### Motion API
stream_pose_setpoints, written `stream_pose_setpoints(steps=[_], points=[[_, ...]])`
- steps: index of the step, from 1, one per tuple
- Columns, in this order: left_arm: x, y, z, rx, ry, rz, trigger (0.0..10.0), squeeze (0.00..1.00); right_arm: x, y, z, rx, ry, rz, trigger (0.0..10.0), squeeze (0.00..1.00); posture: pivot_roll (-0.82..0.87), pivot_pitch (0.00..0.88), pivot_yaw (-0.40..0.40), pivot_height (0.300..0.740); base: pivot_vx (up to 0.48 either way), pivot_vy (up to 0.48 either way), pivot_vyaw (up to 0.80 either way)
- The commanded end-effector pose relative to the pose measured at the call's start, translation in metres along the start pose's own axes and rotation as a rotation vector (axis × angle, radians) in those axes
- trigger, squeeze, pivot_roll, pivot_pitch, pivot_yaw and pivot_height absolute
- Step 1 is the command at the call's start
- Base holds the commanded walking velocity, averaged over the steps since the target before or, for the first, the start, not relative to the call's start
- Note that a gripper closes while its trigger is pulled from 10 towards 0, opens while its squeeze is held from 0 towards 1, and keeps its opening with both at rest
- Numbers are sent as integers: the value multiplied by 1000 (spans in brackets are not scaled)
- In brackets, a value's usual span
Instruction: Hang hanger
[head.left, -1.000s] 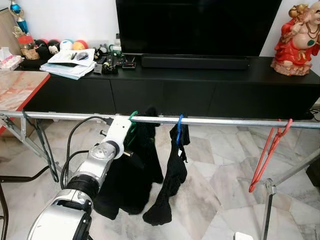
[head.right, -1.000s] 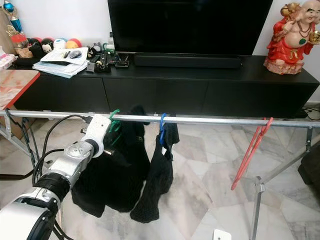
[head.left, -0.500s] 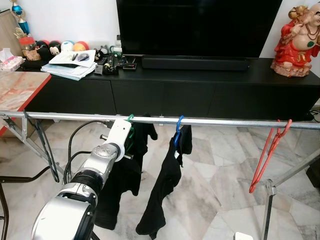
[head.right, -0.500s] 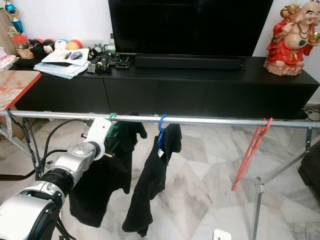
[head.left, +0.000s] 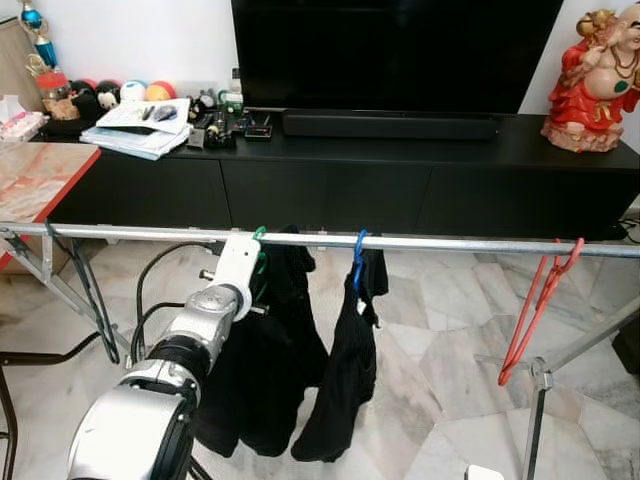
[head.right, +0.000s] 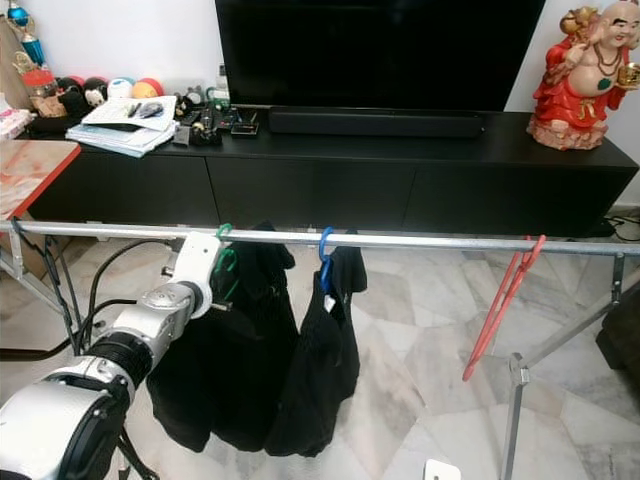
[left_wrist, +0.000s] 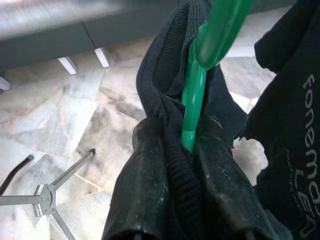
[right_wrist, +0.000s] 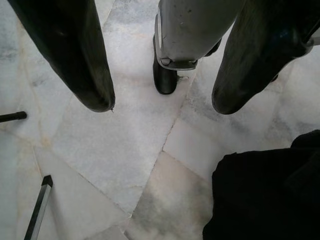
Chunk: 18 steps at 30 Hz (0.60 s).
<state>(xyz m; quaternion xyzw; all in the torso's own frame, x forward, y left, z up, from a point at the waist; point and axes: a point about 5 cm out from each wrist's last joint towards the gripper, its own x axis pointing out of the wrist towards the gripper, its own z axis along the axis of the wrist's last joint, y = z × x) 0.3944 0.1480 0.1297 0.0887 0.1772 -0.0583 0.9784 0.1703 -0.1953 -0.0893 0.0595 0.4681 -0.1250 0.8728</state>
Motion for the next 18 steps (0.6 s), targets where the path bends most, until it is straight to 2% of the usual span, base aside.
stream_pose_setpoints(steps=[1, 7, 12, 16, 18], points=[[1, 0, 13, -4, -16, 22, 10000, 0, -1, -1, -6, 4, 20, -6, 10000, 0, 33, 60, 19, 740, 0, 0, 0], [1, 1, 8, -20, 27, 58, 10000, 0, -1, -3, -8, 7, 23, -10, 10000, 0, 28, 60, 18, 740, 0, 0, 0], [0, -1, -11, 8, 111, 42, 10000, 0, -1, -4, -9, 3, 26, -10, 10000, 0, 33, 63, 16, 740, 0, 0, 0], [0, -2, -16, 4, 115, 38, 10000, 0, -2, -4, -9, 1, 27, -9, 10000, 0, 33, 65, 16, 740, 0, 0, 0], [0, -1, -16, 7, 75, 29, 10000, 0, -2, -3, -9, 2, 27, -9, 10000, 0, 33, 67, 16, 740, 0, 0, 0]])
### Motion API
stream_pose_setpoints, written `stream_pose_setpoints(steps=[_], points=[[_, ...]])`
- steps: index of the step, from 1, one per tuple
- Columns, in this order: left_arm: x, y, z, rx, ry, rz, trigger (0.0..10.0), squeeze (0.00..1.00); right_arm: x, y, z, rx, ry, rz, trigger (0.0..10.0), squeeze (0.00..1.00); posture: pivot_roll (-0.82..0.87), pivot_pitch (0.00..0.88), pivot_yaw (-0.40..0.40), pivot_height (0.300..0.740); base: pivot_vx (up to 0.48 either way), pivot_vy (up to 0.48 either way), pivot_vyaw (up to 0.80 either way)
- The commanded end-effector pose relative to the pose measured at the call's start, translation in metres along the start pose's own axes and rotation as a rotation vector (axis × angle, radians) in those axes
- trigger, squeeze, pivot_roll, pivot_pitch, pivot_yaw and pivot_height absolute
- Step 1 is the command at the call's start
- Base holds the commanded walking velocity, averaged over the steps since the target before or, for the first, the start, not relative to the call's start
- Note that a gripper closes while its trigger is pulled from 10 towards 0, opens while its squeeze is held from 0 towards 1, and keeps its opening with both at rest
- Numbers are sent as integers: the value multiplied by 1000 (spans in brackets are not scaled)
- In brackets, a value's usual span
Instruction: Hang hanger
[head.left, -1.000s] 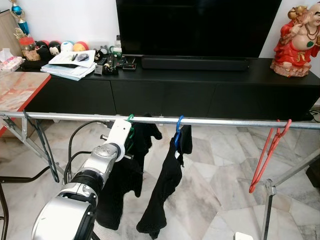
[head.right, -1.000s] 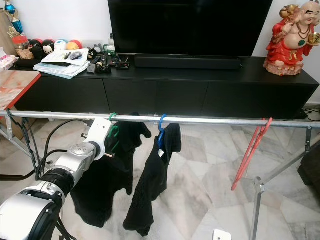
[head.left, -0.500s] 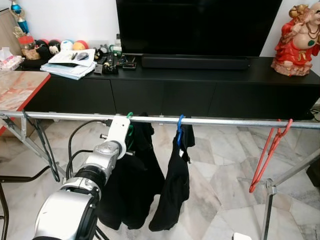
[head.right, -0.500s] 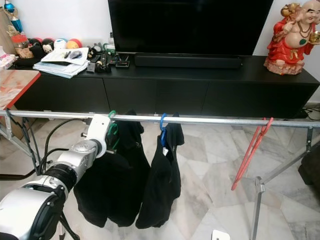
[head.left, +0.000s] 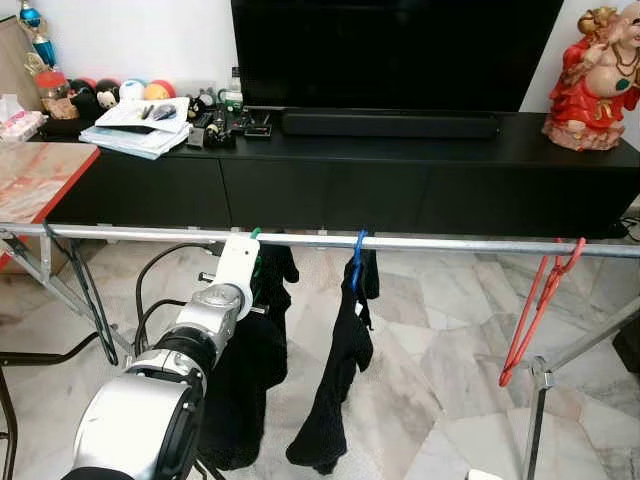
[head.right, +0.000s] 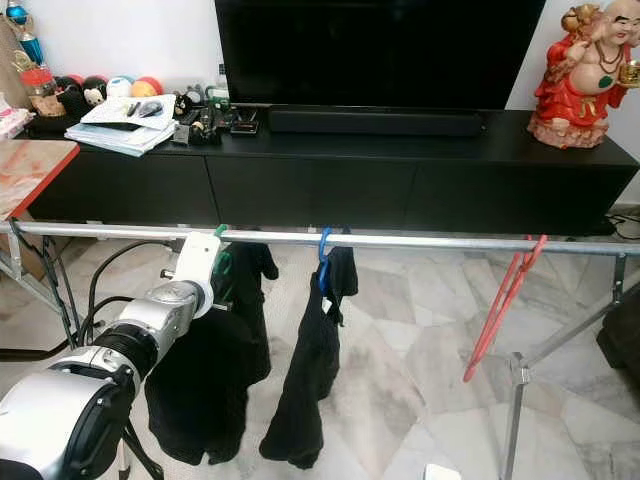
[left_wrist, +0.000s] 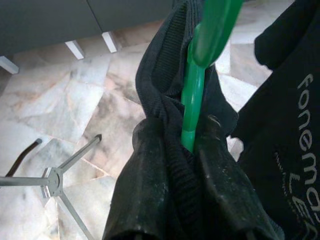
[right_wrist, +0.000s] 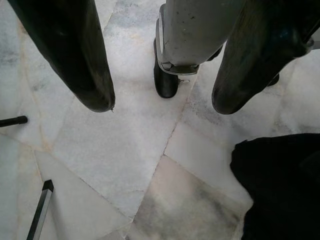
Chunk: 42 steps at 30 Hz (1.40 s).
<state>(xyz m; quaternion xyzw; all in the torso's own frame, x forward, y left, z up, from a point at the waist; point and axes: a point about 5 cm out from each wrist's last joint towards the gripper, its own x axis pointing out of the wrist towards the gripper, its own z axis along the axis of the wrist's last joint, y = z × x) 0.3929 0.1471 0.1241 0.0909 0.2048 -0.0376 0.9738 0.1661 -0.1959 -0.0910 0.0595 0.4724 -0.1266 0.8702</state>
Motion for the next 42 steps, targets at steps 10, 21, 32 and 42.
stream_pose_setpoints(steps=[10, 21, 32, 42], points=[[-5, 6, -12, -44, -140, -46, 10000, 1000, -1, -2, -7, 3, 19, -5, 10000, 0, 41, 69, 15, 740, 0, 0, 0], [-32, 15, -26, -60, -290, -37, 10000, 1000, -1, -3, -8, 2, 18, -6, 10000, 0, 43, 67, 15, 740, 0, 0, 0], [-74, 15, -39, -88, -367, -55, 10000, 0, -1, -4, -8, -6, 17, -2, 10000, 0, 42, 40, 26, 740, 0, 0, 0], [-81, 0, -36, -74, -392, -76, 10000, 0, -1, -3, -8, -8, 16, 1, 10000, 0, 36, 17, 31, 740, 0, 0, 0]])
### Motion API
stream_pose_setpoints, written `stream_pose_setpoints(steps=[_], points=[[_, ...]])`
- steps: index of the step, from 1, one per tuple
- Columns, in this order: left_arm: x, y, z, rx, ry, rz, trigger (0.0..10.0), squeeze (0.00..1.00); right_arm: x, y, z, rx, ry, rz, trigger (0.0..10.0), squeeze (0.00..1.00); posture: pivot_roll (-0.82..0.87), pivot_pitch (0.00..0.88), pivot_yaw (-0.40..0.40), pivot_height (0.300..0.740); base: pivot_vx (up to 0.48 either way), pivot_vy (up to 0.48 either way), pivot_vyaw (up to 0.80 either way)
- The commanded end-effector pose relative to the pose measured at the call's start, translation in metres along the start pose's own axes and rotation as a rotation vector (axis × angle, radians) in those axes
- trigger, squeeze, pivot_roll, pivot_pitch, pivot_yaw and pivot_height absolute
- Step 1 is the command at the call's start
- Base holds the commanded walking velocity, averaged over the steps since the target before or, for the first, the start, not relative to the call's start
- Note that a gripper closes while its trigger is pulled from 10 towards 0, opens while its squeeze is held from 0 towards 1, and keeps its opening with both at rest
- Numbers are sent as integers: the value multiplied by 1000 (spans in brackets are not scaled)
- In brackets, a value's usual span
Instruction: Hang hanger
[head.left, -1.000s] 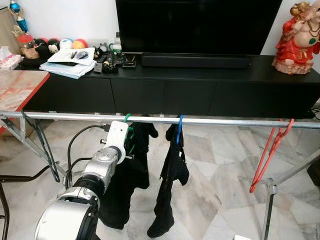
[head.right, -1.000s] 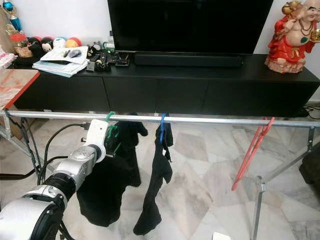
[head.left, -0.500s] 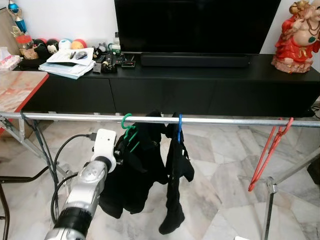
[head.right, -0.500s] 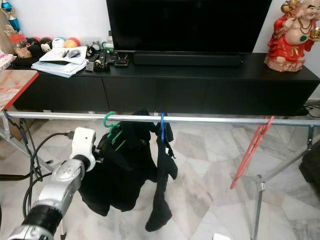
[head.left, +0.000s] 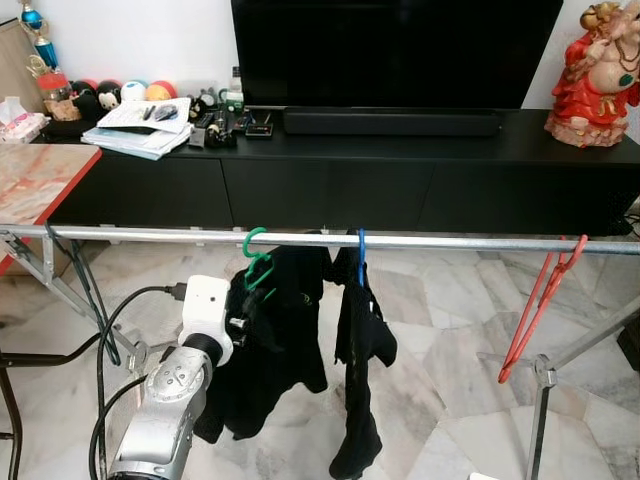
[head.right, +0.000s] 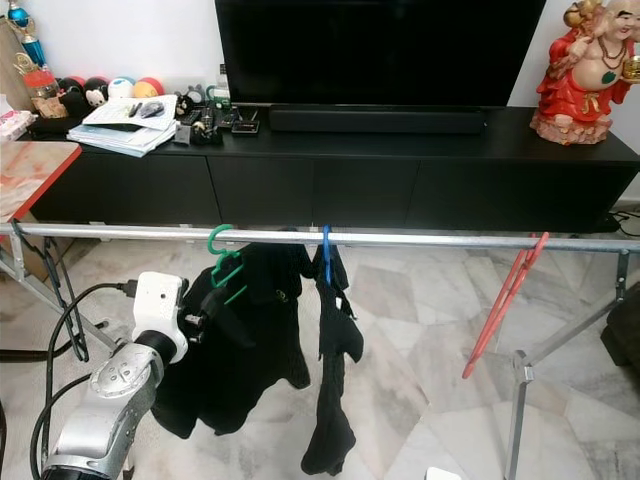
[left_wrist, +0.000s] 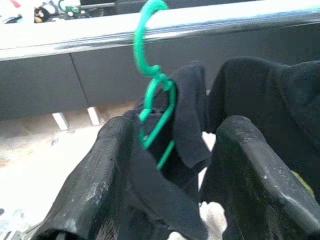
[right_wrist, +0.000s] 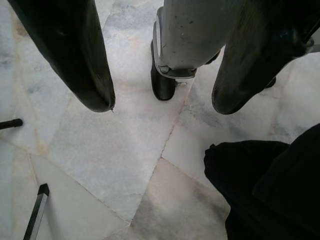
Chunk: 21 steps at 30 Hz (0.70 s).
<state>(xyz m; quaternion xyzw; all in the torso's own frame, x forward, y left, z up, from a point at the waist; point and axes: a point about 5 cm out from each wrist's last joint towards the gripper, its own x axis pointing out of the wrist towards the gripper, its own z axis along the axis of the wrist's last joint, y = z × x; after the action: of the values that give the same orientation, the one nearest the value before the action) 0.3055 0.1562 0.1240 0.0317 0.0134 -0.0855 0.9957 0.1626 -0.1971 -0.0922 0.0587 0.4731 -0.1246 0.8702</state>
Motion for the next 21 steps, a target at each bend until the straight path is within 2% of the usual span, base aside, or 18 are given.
stream_pose_setpoints(steps=[1, 7, 9, 11, 12, 13, 14, 16, 18, 19, 21], points=[[0, 1, 1, 19, 1, 1, 10000, 0, -1, -1, -5, -3, 15, 0, 10000, 0, 37, 16, 31, 740, 0, 0, 0], [-1, -2, 6, 46, -4, -11, 10000, 0, 0, 0, -2, 1, 3, 0, 10000, 0, 41, 22, 29, 740, 0, 0, 0], [-2, 1, 6, 56, -1, -2, 10000, 0, 1, 4, 14, -4, -66, 9, 10000, 0, 47, 31, 22, 740, 0, 0, 0], [-2, 2, 5, 61, 0, 2, 10000, 0, 2, 5, 20, -6, -92, 13, 10000, 0, 47, 31, 22, 740, 0, 0, 0], [-4, 7, 4, 51, -2, 21, 10000, 0, 2, 9, 39, -36, -179, 19, 10000, 0, 53, 35, 19, 740, 0, 0, 0], [-4, 7, 4, 51, -2, 21, 10000, 0, 2, 9, 39, -36, -179, 19, 10000, 0, 53, 35, 19, 740, 0, 0, 0], [-8, 18, 1, 63, 8, 49, 10000, 0, 1, 12, 70, -11, -329, 19, 10000, 0, 56, 38, 18, 740, 0, 0, 0], [-13, 29, -3, 72, 24, 75, 10000, 0, -4, 13, 97, 27, -470, 20, 10000, 0, 51, 40, 19, 740, 0, 0, 0], [-16, 38, -8, 82, 40, 91, 10000, 0, -10, 15, 114, 55, -573, 31, 10000, 0, 40, 40, 23, 740, 0, 0, 0], [-16, 38, -8, 82, 40, 91, 10000, 0, -10, 15, 114, 55, -573, 31, 10000, 0, 40, 40, 23, 740, 0, 0, 0], [-20, 42, -20, 121, 82, 83, 10000, 0, -16, 17, 125, 72, -664, 46, 10000, 0, 26, 43, 29, 740, 0, 0, 0]])
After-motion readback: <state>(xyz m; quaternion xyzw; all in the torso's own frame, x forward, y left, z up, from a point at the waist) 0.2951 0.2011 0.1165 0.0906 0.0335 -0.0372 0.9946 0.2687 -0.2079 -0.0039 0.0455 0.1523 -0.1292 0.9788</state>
